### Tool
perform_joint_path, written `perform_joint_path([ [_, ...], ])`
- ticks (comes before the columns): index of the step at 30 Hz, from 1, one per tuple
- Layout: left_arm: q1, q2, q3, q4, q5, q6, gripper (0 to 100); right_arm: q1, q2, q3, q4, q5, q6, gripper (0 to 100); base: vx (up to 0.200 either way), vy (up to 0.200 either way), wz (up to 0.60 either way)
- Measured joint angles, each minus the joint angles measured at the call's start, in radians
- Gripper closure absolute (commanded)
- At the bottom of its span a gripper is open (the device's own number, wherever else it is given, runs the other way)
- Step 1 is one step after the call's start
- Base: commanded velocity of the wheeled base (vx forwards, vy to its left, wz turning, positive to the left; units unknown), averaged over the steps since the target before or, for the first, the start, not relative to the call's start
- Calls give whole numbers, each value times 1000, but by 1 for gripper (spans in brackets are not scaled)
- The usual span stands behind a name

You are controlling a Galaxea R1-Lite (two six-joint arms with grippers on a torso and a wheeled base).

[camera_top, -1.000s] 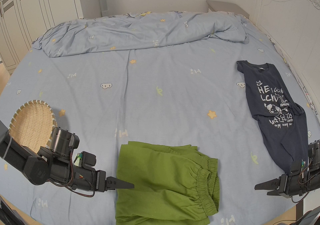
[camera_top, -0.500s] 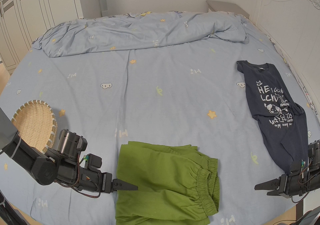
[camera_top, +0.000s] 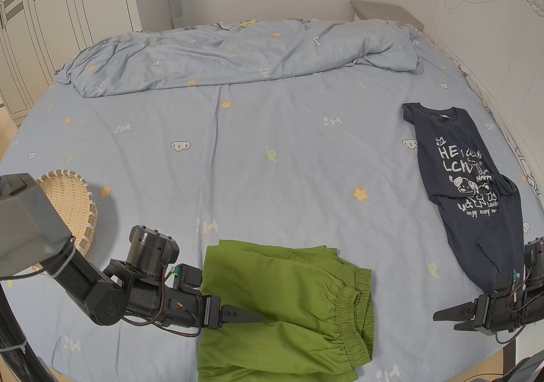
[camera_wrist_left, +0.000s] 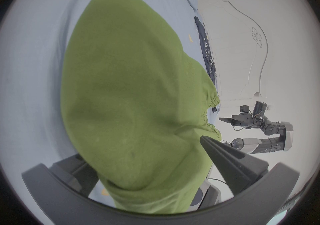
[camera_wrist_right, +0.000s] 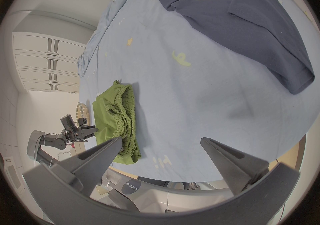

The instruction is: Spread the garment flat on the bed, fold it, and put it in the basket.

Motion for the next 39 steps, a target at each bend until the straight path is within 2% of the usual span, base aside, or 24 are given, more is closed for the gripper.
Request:
perform_joint_path([
  [6, -37, 17, 1, -64, 0, -97, 0, -1, 3, 1, -3, 0, 0, 0, 0, 0, 0],
  [13, -79, -4, 1, -71, 0, -175, 0, -1, 8, 2, -4, 0, 0, 0, 0, 0, 0],
  [24, -105, 21, -27, -74, 0, -190, 0, -1, 11, 2, -4, 0, 0, 0, 0, 0, 0],
  [25, -105, 23, -28, -74, 0, -194, 100, -1, 11, 2, -4, 0, 0, 0, 0, 0, 0],
  [34, -111, 7, -21, -75, 26, -180, 100, -1, 13, 2, -4, 0, 0, 0, 0, 0, 0],
  [39, -117, -40, 60, -75, 63, -46, 100, -1, 14, 6, -5, 1, 0, 0, 0, 0, 0],
])
